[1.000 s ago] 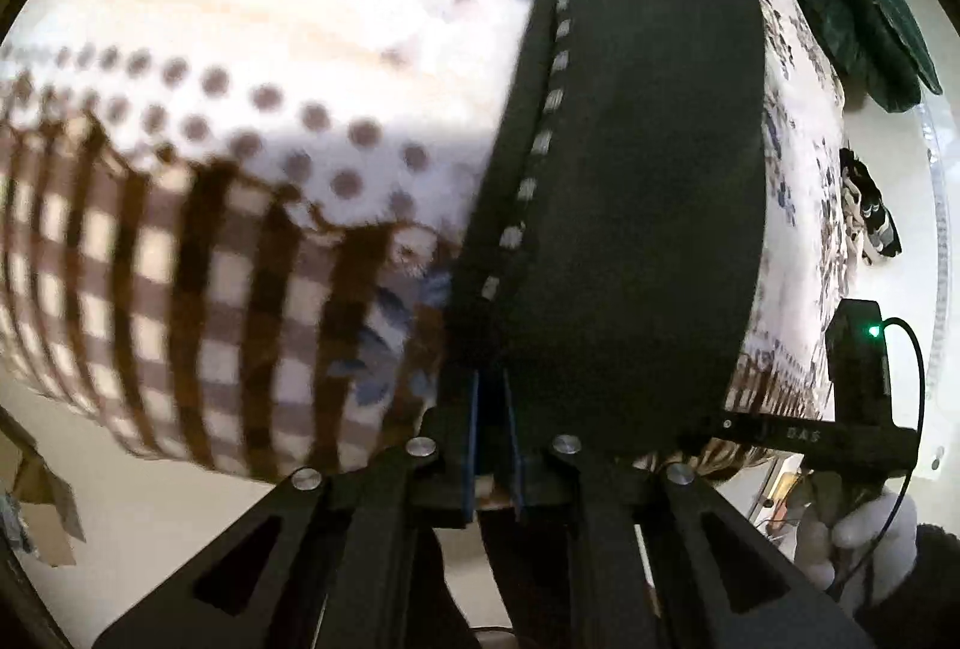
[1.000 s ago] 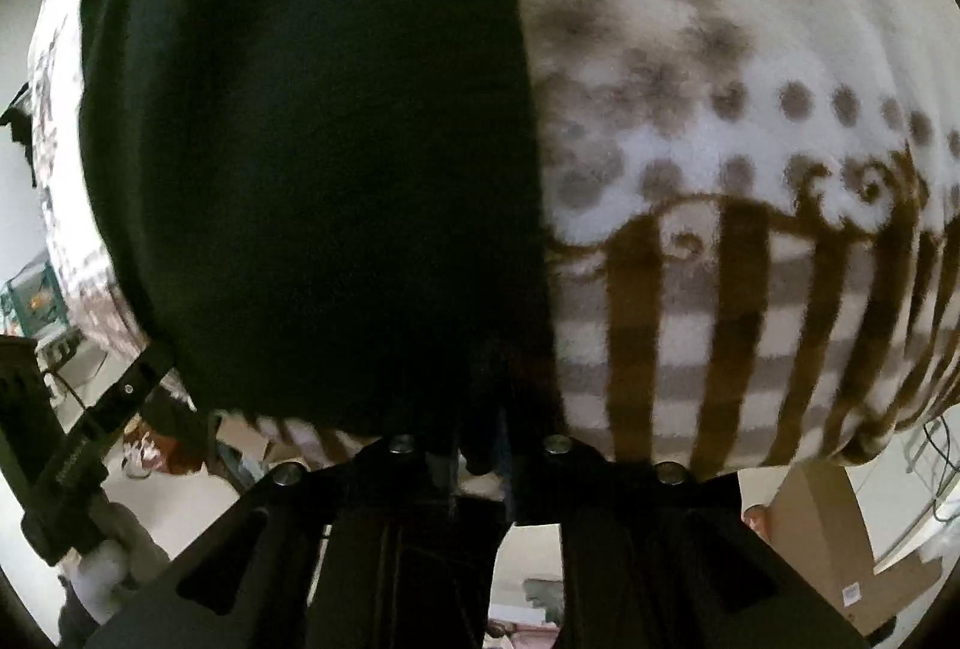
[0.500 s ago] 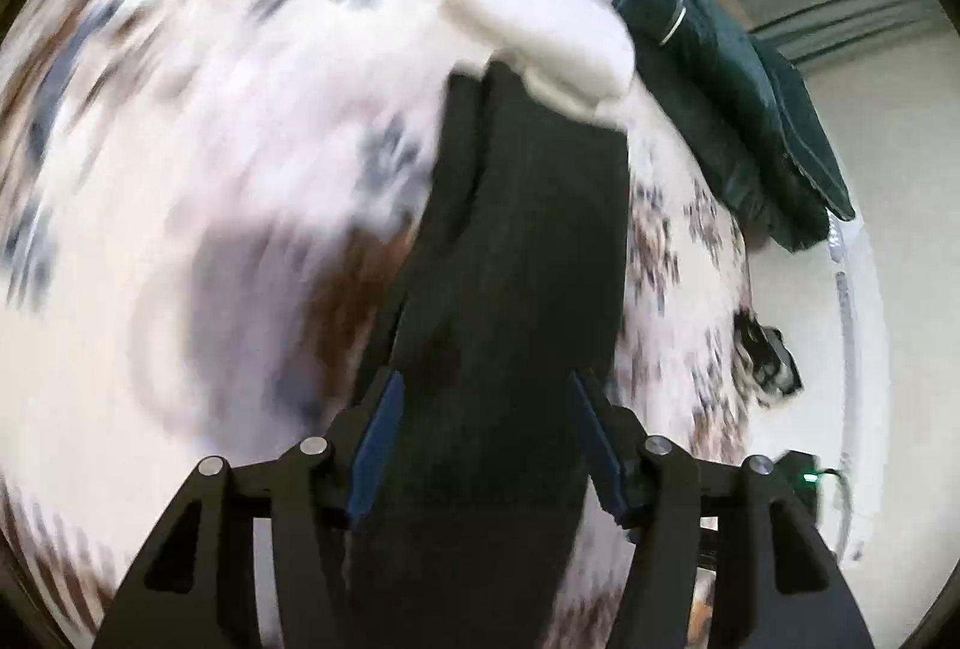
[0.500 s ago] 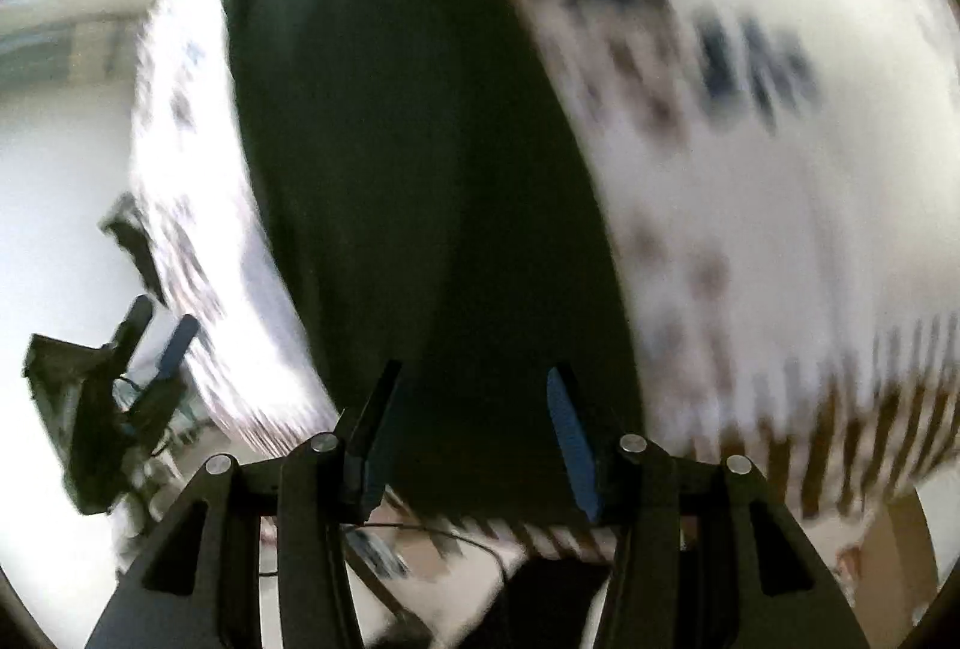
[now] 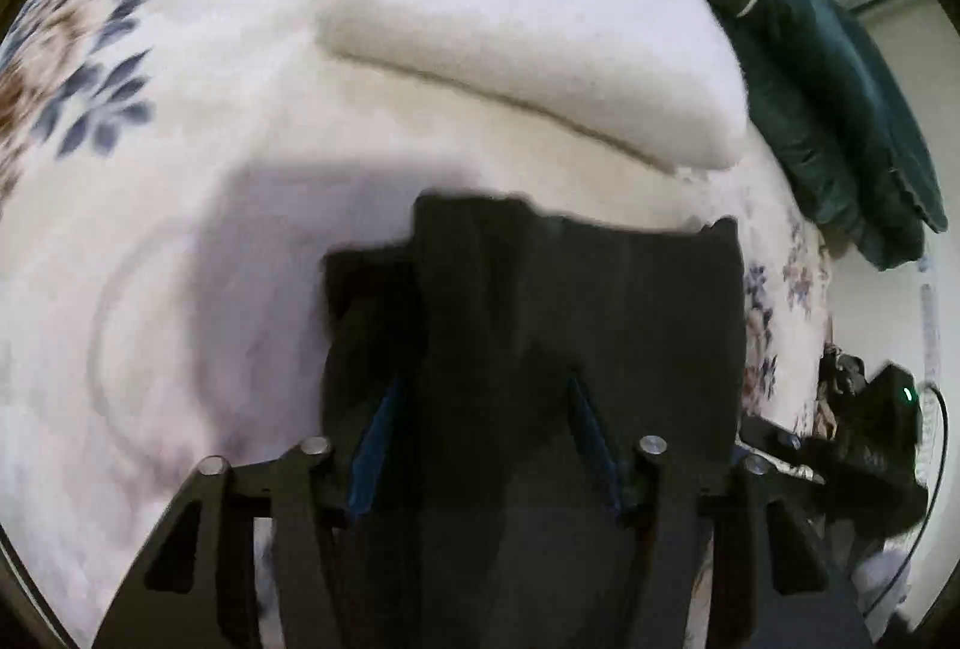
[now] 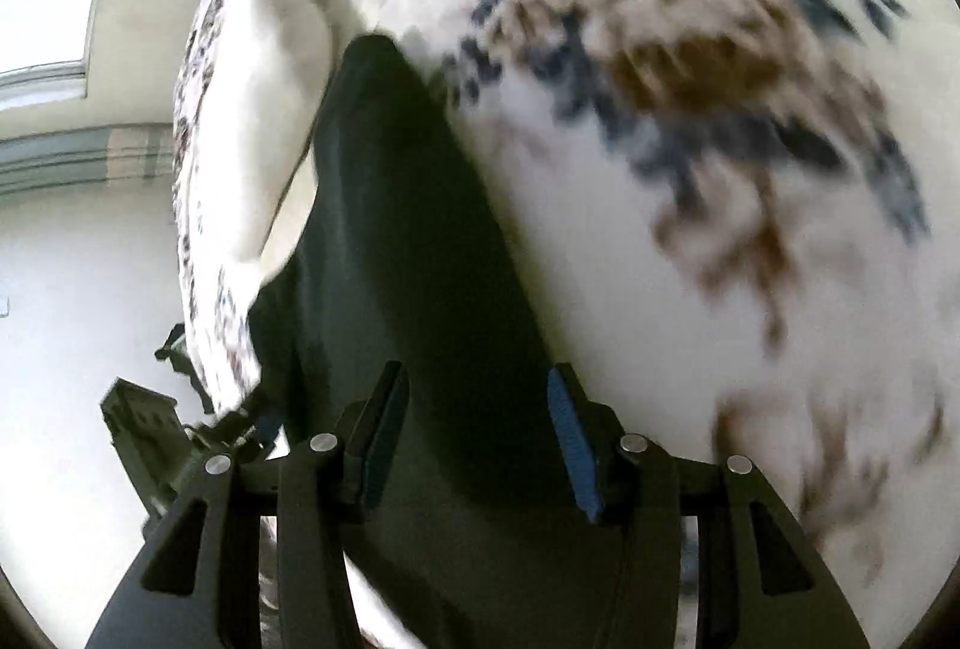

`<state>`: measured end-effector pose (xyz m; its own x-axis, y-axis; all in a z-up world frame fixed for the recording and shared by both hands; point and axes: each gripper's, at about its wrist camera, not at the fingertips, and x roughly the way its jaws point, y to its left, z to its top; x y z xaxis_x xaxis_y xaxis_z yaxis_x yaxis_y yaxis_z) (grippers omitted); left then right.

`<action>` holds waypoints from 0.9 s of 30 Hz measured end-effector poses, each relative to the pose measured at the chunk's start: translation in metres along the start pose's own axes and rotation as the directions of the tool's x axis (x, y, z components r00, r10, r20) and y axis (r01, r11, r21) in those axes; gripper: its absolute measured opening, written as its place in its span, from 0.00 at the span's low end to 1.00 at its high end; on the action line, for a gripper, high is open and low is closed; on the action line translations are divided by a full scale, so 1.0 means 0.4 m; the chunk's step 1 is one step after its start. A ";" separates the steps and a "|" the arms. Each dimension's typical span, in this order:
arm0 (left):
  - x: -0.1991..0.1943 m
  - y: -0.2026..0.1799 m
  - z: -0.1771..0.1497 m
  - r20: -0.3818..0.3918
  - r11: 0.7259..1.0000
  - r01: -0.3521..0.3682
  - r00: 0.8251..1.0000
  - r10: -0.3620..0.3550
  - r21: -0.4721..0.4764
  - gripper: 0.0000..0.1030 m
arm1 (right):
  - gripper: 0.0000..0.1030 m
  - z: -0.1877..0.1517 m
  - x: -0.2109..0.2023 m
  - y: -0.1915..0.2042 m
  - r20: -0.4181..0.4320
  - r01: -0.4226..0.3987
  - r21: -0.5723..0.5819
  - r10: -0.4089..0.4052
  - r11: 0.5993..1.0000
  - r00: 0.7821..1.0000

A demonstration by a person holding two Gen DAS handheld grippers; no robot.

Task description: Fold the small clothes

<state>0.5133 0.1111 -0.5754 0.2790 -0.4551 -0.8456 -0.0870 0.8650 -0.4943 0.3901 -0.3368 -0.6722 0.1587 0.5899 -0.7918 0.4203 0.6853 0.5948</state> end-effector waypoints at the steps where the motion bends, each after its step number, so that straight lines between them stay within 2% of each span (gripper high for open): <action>1: -0.002 0.000 0.001 0.011 1.000 -0.006 1.000 0.006 0.018 0.05 | 0.49 0.028 0.017 0.005 -0.002 0.002 0.003 -0.002 1.000 1.000; 6: -0.069 0.047 0.002 0.097 0.999 0.026 0.995 -0.022 -0.037 0.05 | 0.49 0.108 0.069 0.037 -0.032 0.005 -0.024 -0.006 1.000 0.999; 9: -0.056 0.094 0.015 0.069 0.995 0.044 0.997 -0.038 -0.085 0.06 | 0.49 0.120 0.108 0.072 -0.045 0.021 -0.056 -0.024 0.998 0.999; 12: -0.032 0.134 0.025 0.017 0.984 0.077 0.997 -0.075 -0.159 0.12 | 0.50 0.110 0.135 0.090 -0.052 0.049 -0.072 -0.053 0.996 0.997; 15: -0.056 0.154 0.025 0.047 0.979 0.086 0.996 -0.078 -0.183 0.24 | 0.50 0.082 0.123 0.090 -0.054 0.054 -0.078 -0.058 0.996 0.997; 16: -0.069 0.160 0.022 0.049 0.980 0.062 0.997 -0.054 -0.188 0.37 | 0.50 0.079 0.122 0.096 -0.055 0.053 -0.076 -0.057 0.996 0.997; 17: -0.077 0.161 0.017 0.046 0.981 0.040 0.998 -0.032 -0.190 0.43 | 0.50 0.071 0.099 0.080 -0.059 0.055 -0.082 -0.060 0.995 0.996; 18: -0.096 0.164 0.004 0.048 0.982 0.025 0.999 -0.016 -0.189 0.43 | 0.50 0.067 0.085 0.071 -0.062 0.057 -0.088 -0.063 0.994 0.996; 22: -0.169 0.138 -0.067 0.066 0.990 0.037 0.997 -0.028 -0.138 0.44 | 0.50 0.012 0.020 0.045 -0.067 0.046 -0.116 -0.054 0.992 0.996; 27: -0.279 0.116 -0.226 0.037 0.988 0.078 0.997 -0.074 -0.132 0.47 | 0.50 -0.127 -0.058 -0.011 -0.117 0.006 -0.112 -0.019 0.994 0.993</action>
<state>0.3917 0.1831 -0.5222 0.3202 -0.5093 -0.7988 -0.1906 0.7913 -0.5809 0.3394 -0.3317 -0.6494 0.0447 0.6225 -0.7814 0.3184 0.7325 0.6018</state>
